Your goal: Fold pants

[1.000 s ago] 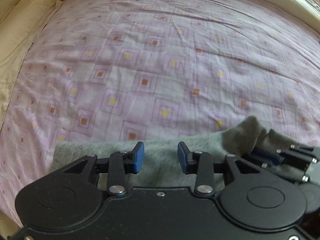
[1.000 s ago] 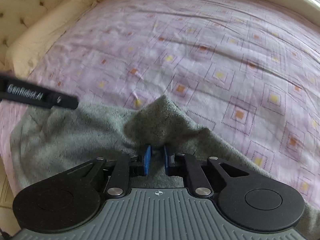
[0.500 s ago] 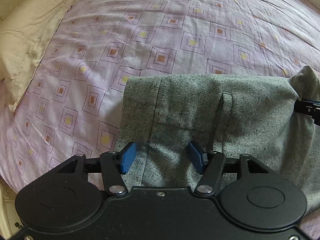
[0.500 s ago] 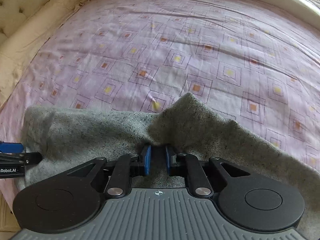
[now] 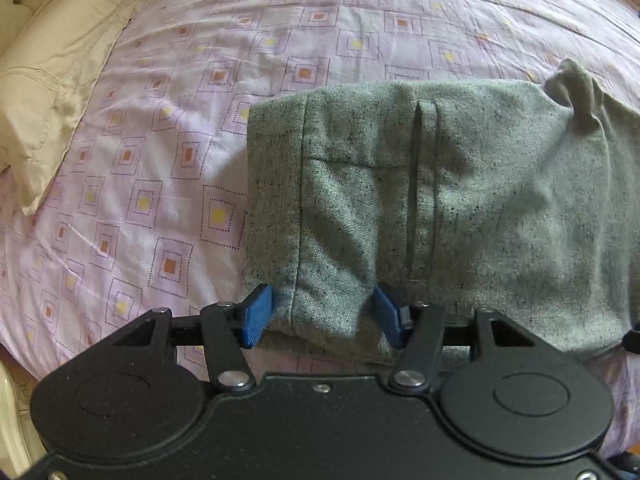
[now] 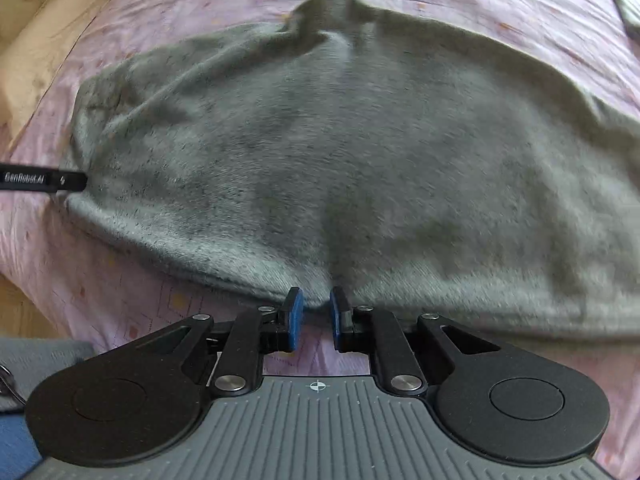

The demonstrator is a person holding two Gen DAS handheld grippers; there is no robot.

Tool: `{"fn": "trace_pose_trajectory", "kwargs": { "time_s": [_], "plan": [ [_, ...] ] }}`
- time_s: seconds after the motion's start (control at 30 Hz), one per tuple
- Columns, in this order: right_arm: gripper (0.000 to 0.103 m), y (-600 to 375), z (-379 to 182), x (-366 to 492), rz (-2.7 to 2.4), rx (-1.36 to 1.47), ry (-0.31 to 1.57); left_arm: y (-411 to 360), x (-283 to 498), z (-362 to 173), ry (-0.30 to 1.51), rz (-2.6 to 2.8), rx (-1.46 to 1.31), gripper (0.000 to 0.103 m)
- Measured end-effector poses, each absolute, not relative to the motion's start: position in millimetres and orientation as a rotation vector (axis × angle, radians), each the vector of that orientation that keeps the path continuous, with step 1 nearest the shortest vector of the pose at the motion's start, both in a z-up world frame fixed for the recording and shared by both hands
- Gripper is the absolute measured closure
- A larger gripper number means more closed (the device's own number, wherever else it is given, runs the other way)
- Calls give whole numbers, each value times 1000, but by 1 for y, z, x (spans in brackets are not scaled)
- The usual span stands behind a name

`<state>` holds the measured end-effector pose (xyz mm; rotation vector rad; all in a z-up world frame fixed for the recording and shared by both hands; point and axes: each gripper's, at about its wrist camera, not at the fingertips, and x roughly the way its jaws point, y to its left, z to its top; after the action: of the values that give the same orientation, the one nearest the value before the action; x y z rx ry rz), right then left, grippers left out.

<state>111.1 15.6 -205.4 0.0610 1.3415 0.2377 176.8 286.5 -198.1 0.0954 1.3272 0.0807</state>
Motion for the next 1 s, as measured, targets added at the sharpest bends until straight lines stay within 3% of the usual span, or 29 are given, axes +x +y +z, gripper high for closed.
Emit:
{"fn": "trace_pose_trajectory", "kwargs": {
  "time_s": [0.4,0.7,1.0],
  "plan": [
    [88,-129,-127,77,-339,160,908,221,178,-152,1187,-43,79,45],
    [88,-291,-157,40,-443,501,992,99,152,-143,1147,-102,130,45],
    [88,-412,-180,33,-406,576,1012,-70,124,-154,1190,-230,146,45]
  ]
}}
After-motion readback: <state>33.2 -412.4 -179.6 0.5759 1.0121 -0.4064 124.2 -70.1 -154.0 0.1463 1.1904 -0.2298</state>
